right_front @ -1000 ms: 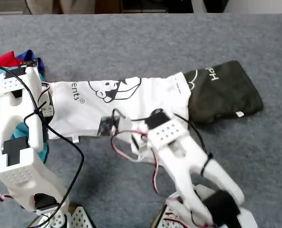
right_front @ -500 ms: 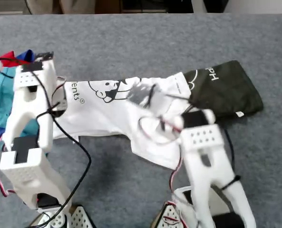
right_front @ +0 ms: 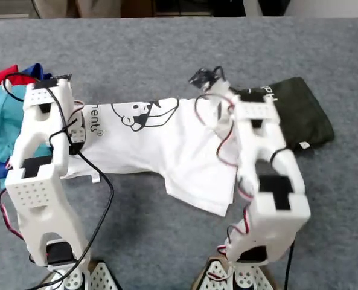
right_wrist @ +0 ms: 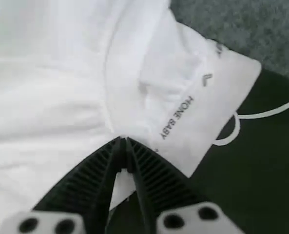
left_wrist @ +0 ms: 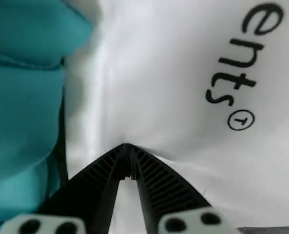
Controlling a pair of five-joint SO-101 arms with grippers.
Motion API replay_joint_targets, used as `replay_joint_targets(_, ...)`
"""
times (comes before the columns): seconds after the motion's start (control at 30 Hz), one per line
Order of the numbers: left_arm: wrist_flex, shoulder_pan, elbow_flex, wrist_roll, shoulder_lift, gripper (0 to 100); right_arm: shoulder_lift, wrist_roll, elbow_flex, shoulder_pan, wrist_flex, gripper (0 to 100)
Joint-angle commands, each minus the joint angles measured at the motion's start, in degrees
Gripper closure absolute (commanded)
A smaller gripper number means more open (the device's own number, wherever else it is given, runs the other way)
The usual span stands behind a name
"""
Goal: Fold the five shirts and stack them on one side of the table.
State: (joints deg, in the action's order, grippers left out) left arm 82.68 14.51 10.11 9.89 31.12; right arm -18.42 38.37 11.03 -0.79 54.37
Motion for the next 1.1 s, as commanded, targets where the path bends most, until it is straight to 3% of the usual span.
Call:
replay_joint_targets(0.0,0.18,2.02,1.32,2.73,-0.66,98,-3.91,-0.79,-12.0,3.3,4.04,99.3)
replay_joint_targets(0.17,0.62,1.85,3.78,2.99,-1.19,98,-9.36,-0.7,-23.78,4.26,8.0,99.4)
replay_joint_targets(0.3,4.75,-0.18,5.8,4.75,-3.74,98,-10.86,-0.79,-30.9,2.33,17.41,99.4)
replay_joint_targets(0.43,9.58,-2.2,10.9,5.36,-8.13,98,-8.48,-0.7,-35.03,0.4,24.26,99.4)
replay_joint_targets(0.57,7.74,-1.85,14.77,5.01,-8.75,98,-5.32,-0.7,-35.12,-1.27,27.43,99.4)
replay_joint_targets(0.73,1.93,-2.29,18.55,-3.87,-3.91,98,-5.14,-2.55,-34.24,-4.18,24.97,99.4)
replay_joint_targets(0.93,0.0,-0.09,25.05,-5.01,10.51,98,-7.52,-5.19,-21.93,-5.41,15.21,99.4)
replay_joint_targets(1.07,2.64,2.11,36.57,-5.01,19.3,98,-11.12,-5.45,-17.98,-1.8,9.58,99.4)
